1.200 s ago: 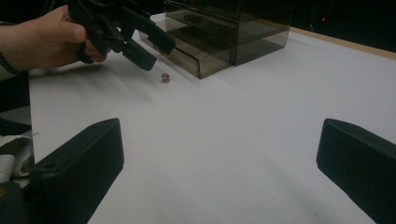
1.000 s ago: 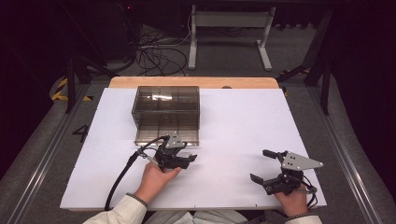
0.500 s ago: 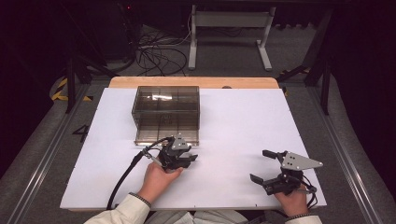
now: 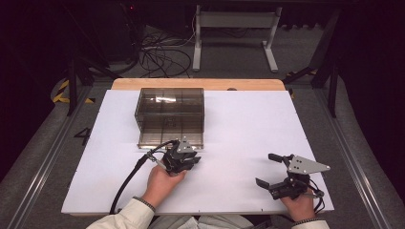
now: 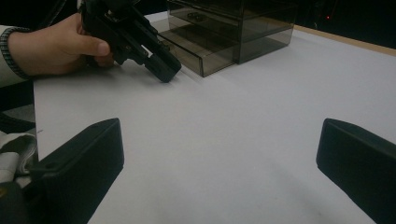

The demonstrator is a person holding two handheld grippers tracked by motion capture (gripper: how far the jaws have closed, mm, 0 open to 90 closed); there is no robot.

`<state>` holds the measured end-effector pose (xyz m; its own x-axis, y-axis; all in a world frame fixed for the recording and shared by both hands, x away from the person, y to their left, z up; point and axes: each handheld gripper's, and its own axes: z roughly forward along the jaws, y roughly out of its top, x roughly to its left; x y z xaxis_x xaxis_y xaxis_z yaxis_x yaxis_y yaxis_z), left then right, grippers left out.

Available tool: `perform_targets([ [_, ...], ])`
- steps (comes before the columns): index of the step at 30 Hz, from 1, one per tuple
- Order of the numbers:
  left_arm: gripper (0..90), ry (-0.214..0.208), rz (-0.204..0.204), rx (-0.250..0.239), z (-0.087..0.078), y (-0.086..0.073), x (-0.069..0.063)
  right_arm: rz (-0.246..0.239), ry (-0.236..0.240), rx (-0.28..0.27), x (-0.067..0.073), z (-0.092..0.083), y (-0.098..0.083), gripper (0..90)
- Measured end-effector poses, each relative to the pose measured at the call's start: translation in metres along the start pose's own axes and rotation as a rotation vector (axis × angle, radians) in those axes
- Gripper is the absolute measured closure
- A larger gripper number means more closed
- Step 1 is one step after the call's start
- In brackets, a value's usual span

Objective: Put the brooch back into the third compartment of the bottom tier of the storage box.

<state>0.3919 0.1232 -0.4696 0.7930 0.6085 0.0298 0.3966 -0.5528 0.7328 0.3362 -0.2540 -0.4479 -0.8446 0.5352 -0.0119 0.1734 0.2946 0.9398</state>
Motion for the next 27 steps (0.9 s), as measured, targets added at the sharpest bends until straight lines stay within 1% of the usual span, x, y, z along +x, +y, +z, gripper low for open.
perform_targets([
  [2,75.2,-0.004,0.004,0.003,0.0,0.0,0.0,0.001,0.001,-0.001,0.0,0.0,0.0,1.3],
  [3,78.1,-0.004,0.005,0.003,0.0,0.0,0.0,0.0,0.002,0.0,0.0,0.0,0.0,1.3],
  [17,79.9,-0.01,0.013,0.009,-0.001,0.001,0.0,0.0,0.001,0.004,-0.001,0.001,0.0,1.3],
  [22,79.9,-0.013,0.017,-0.011,-0.006,0.003,0.0,0.0,0.001,0.004,-0.001,0.001,0.0,1.3],
  [24,79.9,-0.022,0.009,-0.028,-0.008,0.004,0.0,0.002,0.002,0.004,-0.001,0.001,0.0,1.3],
  [27,79.9,-0.027,0.009,-0.045,-0.013,0.005,0.0,0.001,0.001,0.005,-0.001,0.001,0.0,1.3],
])
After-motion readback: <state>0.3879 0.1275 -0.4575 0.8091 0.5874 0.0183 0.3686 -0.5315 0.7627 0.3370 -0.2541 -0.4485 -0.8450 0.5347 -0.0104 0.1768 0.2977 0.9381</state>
